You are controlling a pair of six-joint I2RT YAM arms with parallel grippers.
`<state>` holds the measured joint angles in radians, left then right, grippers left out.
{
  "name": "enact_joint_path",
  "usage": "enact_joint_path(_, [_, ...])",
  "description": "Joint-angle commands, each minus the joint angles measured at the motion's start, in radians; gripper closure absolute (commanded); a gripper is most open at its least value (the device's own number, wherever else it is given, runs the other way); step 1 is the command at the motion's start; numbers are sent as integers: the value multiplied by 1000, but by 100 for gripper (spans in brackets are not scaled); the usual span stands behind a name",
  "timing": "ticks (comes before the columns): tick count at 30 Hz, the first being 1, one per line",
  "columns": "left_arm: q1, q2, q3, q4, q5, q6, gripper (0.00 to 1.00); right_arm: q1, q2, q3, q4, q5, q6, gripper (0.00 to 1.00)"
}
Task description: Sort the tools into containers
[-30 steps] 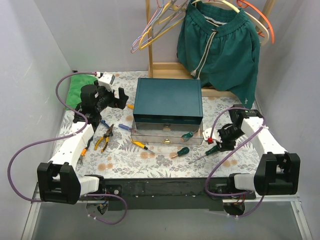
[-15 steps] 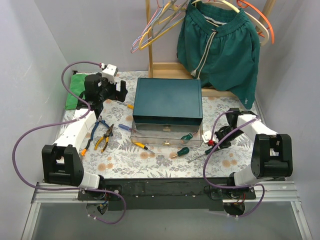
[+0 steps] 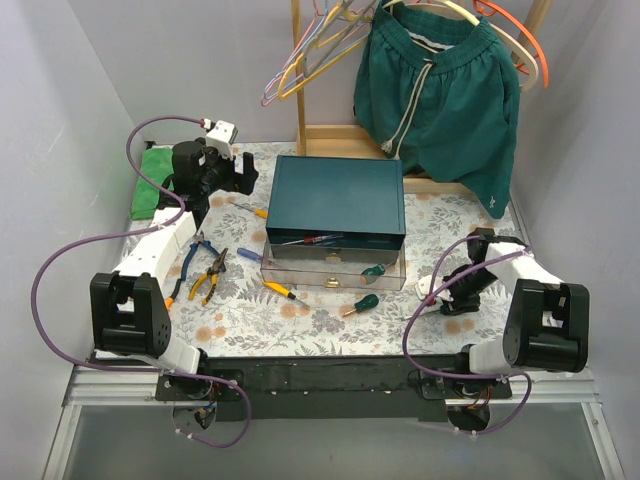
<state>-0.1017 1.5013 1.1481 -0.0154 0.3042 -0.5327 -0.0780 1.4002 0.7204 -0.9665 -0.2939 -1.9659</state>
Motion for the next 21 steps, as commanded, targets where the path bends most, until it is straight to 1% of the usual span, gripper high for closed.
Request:
enact_joint_path(1, [3,-15,52,22,15,-7,10,-2,57,-10,92,67,24,50])
enact_joint_path(2, [3,-16,45,22,15,-7,10,-2,69,-7,88,70,24,63])
enact_joint_path(5, [3,-23,39,29,13,-13,10,-14,66,65,13,55,47,89])
enact_joint_path(7, [3,-27,42,34,13,-15,10,-58,45,129,-58,6,65,94])
enact_joint_path(8, [3,-29,42,41,13,-16,10,-77,14,195,-130,-8,68,99])
enact_joint_path(10, [3,-29,45,52,19,-21,10,-132,-16,264,-182,-42,71,99])
enact_joint_path(11, [3,-26,50,64,26,-27,9,-147,-41,337,-233,-54,90,99])
enact_joint_path(12, [3,-24,53,71,32,-33,10,-172,-50,378,-248,-71,110,99])
enact_joint_path(14, [3,-18,61,90,52,-61,10,-186,-53,466,-294,-138,198,99])
enact_joint_path(15, [3,-15,65,97,56,-73,10,-186,-52,558,-311,-172,232,99])
enact_joint_path(16, [3,-13,68,112,61,-85,10,-186,-52,617,-325,-273,269,99])
enact_joint_path(17, [3,-12,68,118,61,-113,10,-181,-47,664,-330,-327,310,99])
enact_joint_path(18, [3,-7,71,121,62,-124,9,-140,-44,748,-302,-370,464,99])
enact_joint_path(19, [3,-7,70,124,65,-133,9,-100,-34,784,-292,-408,528,99])
enact_joint_path(20, [3,-6,70,123,67,-148,10,-6,-29,813,-288,-418,585,99])
enact_joint_path(21, [3,-7,71,120,64,-151,10,45,-20,873,-275,-432,672,99])
